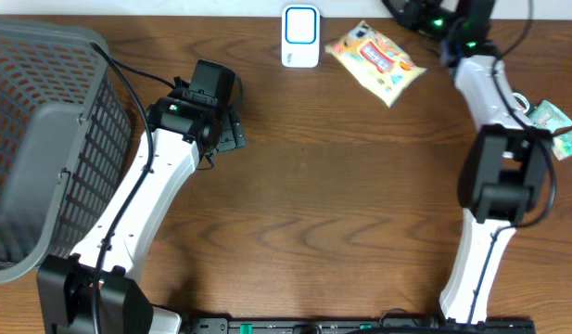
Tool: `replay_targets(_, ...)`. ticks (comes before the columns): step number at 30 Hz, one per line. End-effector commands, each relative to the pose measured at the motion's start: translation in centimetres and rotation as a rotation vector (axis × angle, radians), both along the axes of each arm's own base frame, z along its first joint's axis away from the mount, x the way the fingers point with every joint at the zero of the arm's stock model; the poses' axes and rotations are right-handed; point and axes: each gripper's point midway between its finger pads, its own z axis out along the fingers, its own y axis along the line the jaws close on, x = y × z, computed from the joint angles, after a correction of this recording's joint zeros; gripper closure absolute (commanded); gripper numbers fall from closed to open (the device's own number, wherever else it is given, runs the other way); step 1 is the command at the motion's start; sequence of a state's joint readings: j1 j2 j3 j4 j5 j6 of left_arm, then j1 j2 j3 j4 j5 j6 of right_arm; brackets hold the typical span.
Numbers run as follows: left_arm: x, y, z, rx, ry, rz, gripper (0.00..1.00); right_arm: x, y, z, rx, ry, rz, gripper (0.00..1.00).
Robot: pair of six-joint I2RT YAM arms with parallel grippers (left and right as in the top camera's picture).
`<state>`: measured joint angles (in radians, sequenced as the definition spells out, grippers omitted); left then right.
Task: Scan the item barcode
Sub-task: 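Carry the snack bag rightward toward the table's right edge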
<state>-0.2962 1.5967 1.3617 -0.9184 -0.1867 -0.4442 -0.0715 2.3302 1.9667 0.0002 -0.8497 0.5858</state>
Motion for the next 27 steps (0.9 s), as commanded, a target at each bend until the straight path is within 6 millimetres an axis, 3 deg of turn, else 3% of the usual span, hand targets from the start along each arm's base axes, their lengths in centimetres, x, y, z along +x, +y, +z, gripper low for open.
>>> replay_targets(1,0.0,0.3,0.5,0.015,-0.012,0.002,0.02,-1.5,-2.8,5.8,-0.174,-0.143,-0.044,0.99)
replay_targets(4,0.0,0.3,0.5,0.015,-0.012,0.002,0.02,-2.8,-4.2,5.3,-0.324,-0.106,-0.088,0.98)
replay_targets(7,0.0,0.3,0.5,0.015,-0.012,0.002,0.02,-3.4,-4.6,3.3,-0.432,-0.025,-0.132,0.76)
replay_targets(10,0.0,0.3,0.5,0.015,-0.012,0.002,0.02,-3.6,-4.4,0.1,-0.518,0.081,-0.176,0.71)
replay_targets(13,0.0,0.3,0.5,0.015,-0.012,0.002,0.02,-3.4,-2.8,-3.2,-0.562,0.139,-0.165,0.73)
replay_targets(17,0.0,0.3,0.5,0.015,-0.012,0.002,0.02,-2.9,-1.0,-8.0,-0.632,0.206,-0.163,0.9)
replay_targets(19,0.0,0.3,0.5,0.015,-0.012,0.002,0.02,-2.6,-1.0,-10.2,-0.65,0.241,-0.187,0.98)
replay_targets(24,0.0,0.3,0.5,0.015,-0.012,0.002,0.02,-2.5,-1.1,-15.1,-0.651,0.317,-0.181,0.99)
replay_targets(27,0.0,0.3,0.5,0.015,-0.012,0.002,0.03,-3.1,-2.6,-18.0,-0.697,0.389,-0.208,0.99)
